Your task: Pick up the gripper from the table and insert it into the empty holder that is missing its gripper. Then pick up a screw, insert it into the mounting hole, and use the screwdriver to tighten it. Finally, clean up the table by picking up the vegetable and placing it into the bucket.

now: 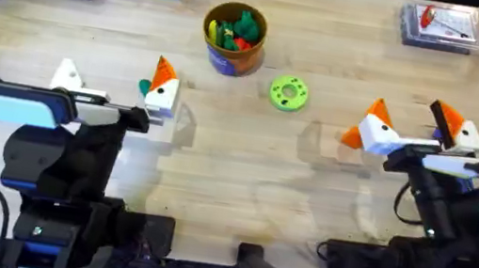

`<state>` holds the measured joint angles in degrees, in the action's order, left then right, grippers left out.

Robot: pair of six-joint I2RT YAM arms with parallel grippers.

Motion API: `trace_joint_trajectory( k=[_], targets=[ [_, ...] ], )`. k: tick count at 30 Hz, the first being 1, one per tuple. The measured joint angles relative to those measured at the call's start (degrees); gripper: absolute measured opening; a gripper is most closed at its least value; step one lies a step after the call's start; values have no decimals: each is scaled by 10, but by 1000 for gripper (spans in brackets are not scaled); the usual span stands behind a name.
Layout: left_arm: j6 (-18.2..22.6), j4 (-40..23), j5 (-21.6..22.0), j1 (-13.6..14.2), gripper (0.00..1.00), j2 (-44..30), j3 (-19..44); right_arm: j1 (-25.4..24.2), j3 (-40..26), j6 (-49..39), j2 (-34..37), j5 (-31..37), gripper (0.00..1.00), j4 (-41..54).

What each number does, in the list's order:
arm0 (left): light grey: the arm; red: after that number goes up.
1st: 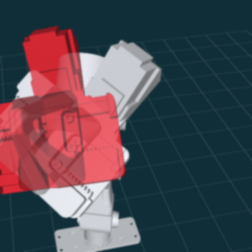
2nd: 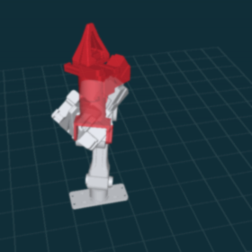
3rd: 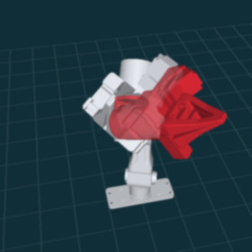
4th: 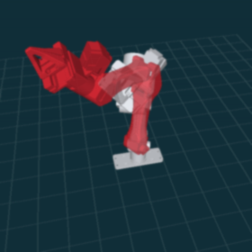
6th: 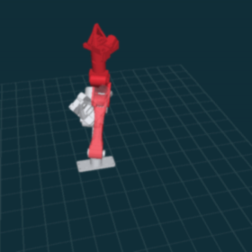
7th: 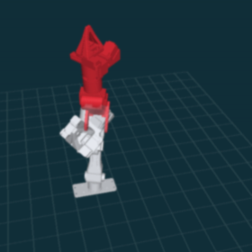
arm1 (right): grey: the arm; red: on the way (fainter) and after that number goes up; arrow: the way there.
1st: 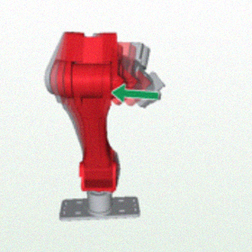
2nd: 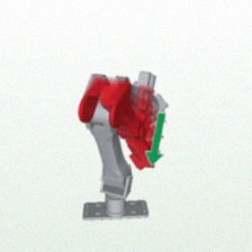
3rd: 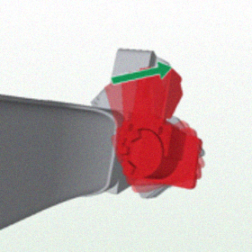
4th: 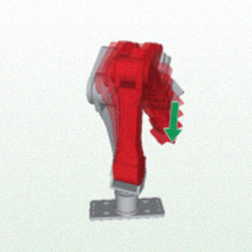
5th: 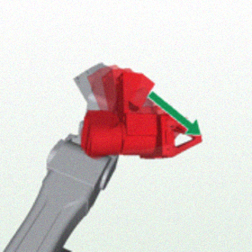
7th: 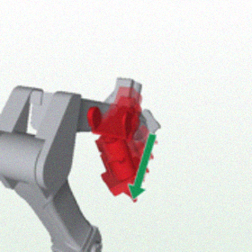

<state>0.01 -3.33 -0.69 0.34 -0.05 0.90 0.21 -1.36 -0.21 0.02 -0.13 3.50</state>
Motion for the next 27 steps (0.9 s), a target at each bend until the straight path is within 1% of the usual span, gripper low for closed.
trace_joint_trajectory(
  k=[1, 3, 5, 7, 9, 13, 16, 18, 21, 24, 27],
  targets=[
    [0, -14, 0, 0, 987, 0, 5, 0, -17, 0, 3, 0, 992, 32],
    [0, -63, 1, 0, 987, -4, 34, 0, -53, 0, 13, -4, 992, 107],
    [0, -110, 6, 0, 987, -20, 78, 0, -91, 0, 36, -6, 992, 158],
    [0, -161, 16, 0, 985, -47, 137, 0, -142, 0, 69, -8, 992, 196],
    [0, -216, 30, 0, 986, -89, 203, 0, -213, 0, 115, -8, 992, 241],
    [0, -325, 50, 0, 987, -203, 327, 0, -344, 0, 223, -10, 992, 335],
    [0, -407, 54, 0, 987, -299, 399, 0, -416, 0, 304, -10, 992, 390],
    [0, -439, 55, 0, 987, -355, 426, 0, -450, 0, 352, -11, 992, 417],
    [0, -450, 56, 0, 987, -434, 443, 0, -473, 0, 406, -12, 992, 429],
    [0, -459, 48, 0, 987, -495, 444, 0, -474, 0, 437, -12, 992, 434],
    [0, -464, 35, 0, 986, -539, 444, 0, -474, 0, 450, -12, 994, 435]
  ],
)
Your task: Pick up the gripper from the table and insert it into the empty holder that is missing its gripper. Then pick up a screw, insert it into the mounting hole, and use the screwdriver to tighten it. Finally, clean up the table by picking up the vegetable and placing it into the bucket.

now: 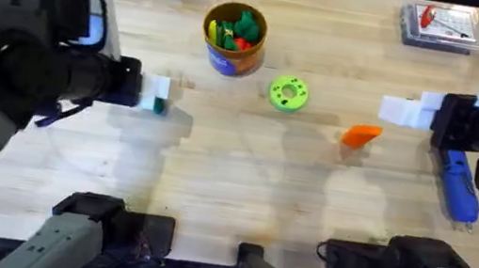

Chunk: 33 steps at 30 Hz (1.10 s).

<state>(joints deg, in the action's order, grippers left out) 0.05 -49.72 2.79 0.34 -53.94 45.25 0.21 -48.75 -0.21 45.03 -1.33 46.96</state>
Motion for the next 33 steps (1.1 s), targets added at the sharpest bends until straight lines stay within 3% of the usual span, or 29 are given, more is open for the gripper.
trace_joint_trajectory(
  k=[1, 6, 7, 12, 13, 19, 22, 26, 33],
  targets=[
    [-1, 0, -1, 0, 970, -10, 0, 0, 0, 0, 1, 0, 994, 0],
    [0, 2, -8, 0, 186, -37, 0, 0, 0, 0, 0, 0, 994, 0],
    [4, 0, -11, 1, 174, -36, 0, 0, 0, 0, 0, 0, 994, 0],
    [19, 6, -32, 37, 937, 3, 0, 0, 0, 0, 0, 0, 994, 0],
    [23, 14, -35, 50, 971, 17, 0, 0, 0, 0, 0, 0, 994, 0],
    [33, 116, -98, 137, 988, 122, 6, 0, 0, 0, 0, 0, 994, 16],
    [35, 192, -127, 163, 988, 154, 7, 0, 0, 0, 0, 0, 994, 39],
    [37, 248, -143, 172, 987, 168, 14, 0, 0, 0, 0, 0, 993, 79],
    [36, 231, -164, 172, 987, 168, 15, 0, 0, 0, 0, 0, 992, 163]
  ],
)
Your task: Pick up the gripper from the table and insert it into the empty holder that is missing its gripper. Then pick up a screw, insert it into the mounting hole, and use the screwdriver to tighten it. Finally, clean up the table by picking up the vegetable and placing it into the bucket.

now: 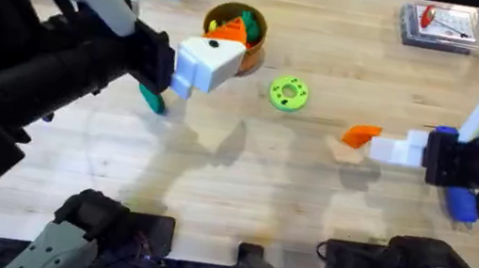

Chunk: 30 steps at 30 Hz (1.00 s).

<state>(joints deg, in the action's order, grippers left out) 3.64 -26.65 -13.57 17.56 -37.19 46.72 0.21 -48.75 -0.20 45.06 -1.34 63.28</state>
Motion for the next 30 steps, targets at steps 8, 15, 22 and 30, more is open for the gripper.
trace_joint_trajectory(
  k=[8, 15, 22, 30],
  targets=[
    [0, -9, -5, 0, 986, 1, -1, 0, 0, 0, 0, 0, 994, 44],
    [0, 142, -19, 9, 985, 141, -158, 0, 0, 0, 0, 0, 994, 44],
    [0, 224, -30, 13, 986, 301, -315, 0, 0, 0, 0, 0, 994, 44],
    [-2, 285, -33, 13, 986, 368, -417, 0, 0, 0, 0, 0, 994, 44]
  ],
)
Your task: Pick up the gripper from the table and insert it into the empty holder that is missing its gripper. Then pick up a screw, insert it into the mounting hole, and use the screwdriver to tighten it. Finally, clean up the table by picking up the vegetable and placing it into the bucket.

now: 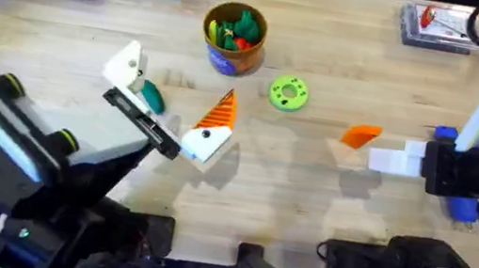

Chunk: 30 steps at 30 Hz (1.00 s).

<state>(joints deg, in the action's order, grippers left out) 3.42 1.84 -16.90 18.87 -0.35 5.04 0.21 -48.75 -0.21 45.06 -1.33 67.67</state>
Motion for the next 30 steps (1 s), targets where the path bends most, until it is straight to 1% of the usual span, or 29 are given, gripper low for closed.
trace_joint_trajectory(
  k=[4, 9, 12, 14, 17, 19, 22, 27, 30],
  targets=[
    [-2, 44, 0, -2, 986, 1, -36, 0, 0, 0, 0, 0, 994, 0],
    [-4, 44, 0, -12, 986, 0, -47, 0, 0, 0, 0, 0, 993, 0],
    [-4, 29, -2, -25, 986, 1, -47, 0, 0, 0, 0, 0, 992, 0],
    [-4, 2, -15, -38, 985, 1, -47, 0, 0, 0, 0, 0, 992, 0],
    [-4, -51, -59, -61, 986, 0, -47, 0, 0, 0, 0, 0, 992, 0],
    [-4, -51, -90, -74, 986, 1, -46, 0, 0, 0, 0, 0, 992, 0],
    [-5, -50, -114, -85, 986, 0, -46, 0, 0, 0, 0, 0, 992, 0],
    [-14, -50, -138, -89, 986, 1, -46, 0, 0, 0, 0, 0, 992, 0],
    [-15, -50, -141, -89, 986, 1, -46, 0, 0, 0, 0, 0, 992, 0]
  ],
)
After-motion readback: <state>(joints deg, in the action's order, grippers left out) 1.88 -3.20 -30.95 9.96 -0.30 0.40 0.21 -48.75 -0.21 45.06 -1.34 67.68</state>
